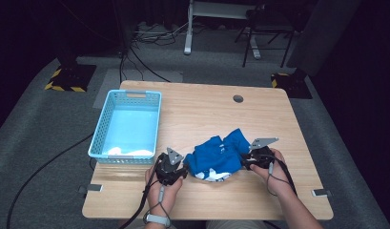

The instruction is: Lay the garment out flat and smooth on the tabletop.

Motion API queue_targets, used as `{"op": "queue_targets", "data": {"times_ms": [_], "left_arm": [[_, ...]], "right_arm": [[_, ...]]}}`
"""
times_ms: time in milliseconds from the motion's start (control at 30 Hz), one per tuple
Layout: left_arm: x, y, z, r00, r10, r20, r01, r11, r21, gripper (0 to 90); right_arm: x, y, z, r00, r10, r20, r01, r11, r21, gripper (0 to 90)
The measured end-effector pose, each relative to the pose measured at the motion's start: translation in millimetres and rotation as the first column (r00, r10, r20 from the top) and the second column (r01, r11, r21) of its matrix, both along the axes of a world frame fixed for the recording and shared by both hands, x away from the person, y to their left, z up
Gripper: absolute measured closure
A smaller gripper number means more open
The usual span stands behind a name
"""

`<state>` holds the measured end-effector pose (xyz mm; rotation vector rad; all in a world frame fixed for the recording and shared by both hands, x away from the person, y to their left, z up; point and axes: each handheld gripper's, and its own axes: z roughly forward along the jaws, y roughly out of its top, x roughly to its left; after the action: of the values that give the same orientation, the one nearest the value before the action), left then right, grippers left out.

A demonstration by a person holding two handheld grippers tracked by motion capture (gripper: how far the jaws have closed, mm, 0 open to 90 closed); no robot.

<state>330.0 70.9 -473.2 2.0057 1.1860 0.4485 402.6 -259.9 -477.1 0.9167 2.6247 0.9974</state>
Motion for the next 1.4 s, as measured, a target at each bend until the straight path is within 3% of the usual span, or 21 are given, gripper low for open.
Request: {"op": "queue_targets", "data": {"times_ms": [100,333,433,500,633,767,833,933,1000,1100,1267,1400], "left_arm": [[1.2,-2.3,-0.2,1.0,-0.005,0.001,0.005,1.0,0.0,59.4],[10.0,-15.2,-3.7,0.9999,-0.016,-0.006,0.016,0.9996,-0.023,55.8],[15.7,-26.3,-6.4,0.9994,-0.034,-0.012,0.033,0.9988,-0.037,53.3],[21.2,-35.7,-8.8,0.9977,-0.056,-0.037,0.054,0.9975,-0.045,48.0],[30.2,-54.9,-13.9,0.9932,-0.095,-0.068,0.093,0.9954,-0.019,41.3],[35.7,-73.5,-16.9,0.9853,-0.146,-0.089,0.146,0.9893,-0.009,40.7],[37.4,-79.5,-18.4,0.9807,-0.168,-0.099,0.169,0.9856,-0.003,47.8],[37.5,-86.8,-20.3,0.9722,-0.211,-0.102,0.213,0.9769,0.012,71.3],[37.0,-87.8,-18.9,0.9717,-0.212,-0.104,0.215,0.9765,0.014,79.3],[34.0,-84.6,-13.7,0.9764,-0.199,-0.084,0.2,0.9799,0.0,80.3],[20.9,-73.7,3.1,0.9833,-0.182,-0.011,0.181,0.9827,-0.038,80.7],[10.9,-66.3,12.9,0.9819,-0.186,0.037,0.186,0.9824,-0.017,80.6]], "right_arm": [[-8.5,-2.3,8.1,0.9987,-0.005,0.051,0.005,1.0,0.0,81.9],[-28.3,-19.5,28.7,0.9897,-0.041,0.137,0.039,0.9991,0.019,83.2],[-33.7,-26.9,30.4,0.9876,-0.056,0.146,0.055,0.9984,0.014,83.3],[-39.3,-33.0,31.0,0.9859,-0.068,0.153,0.067,0.9977,0.013,83.3],[-48.1,-41.6,31.3,0.9843,-0.083,0.156,0.083,0.9965,0.009,83.2],[-53.7,-51.9,29.6,0.982,-0.114,0.15,0.114,0.9934,0.009,83.3],[-56.5,-56.8,28.6,0.981,-0.127,0.147,0.127,0.9919,0.012,83.2],[-61.2,-63.1,27.9,0.9785,-0.143,0.149,0.143,0.9897,0.014,83.2],[-64.8,-70.2,27.7,0.9768,-0.159,0.143,0.158,0.9873,0.021,83.2],[-67.4,-74.8,28.3,0.9751,-0.167,0.146,0.165,0.9859,0.026,83.2],[-74.9,-85.1,33.2,0.9684,-0.187,0.164,0.183,0.9822,0.043,83.1],[-86.9,-92.4,43.3,0.9621,-0.205,0.179,0.196,0.9783,0.067,83.2]]}}
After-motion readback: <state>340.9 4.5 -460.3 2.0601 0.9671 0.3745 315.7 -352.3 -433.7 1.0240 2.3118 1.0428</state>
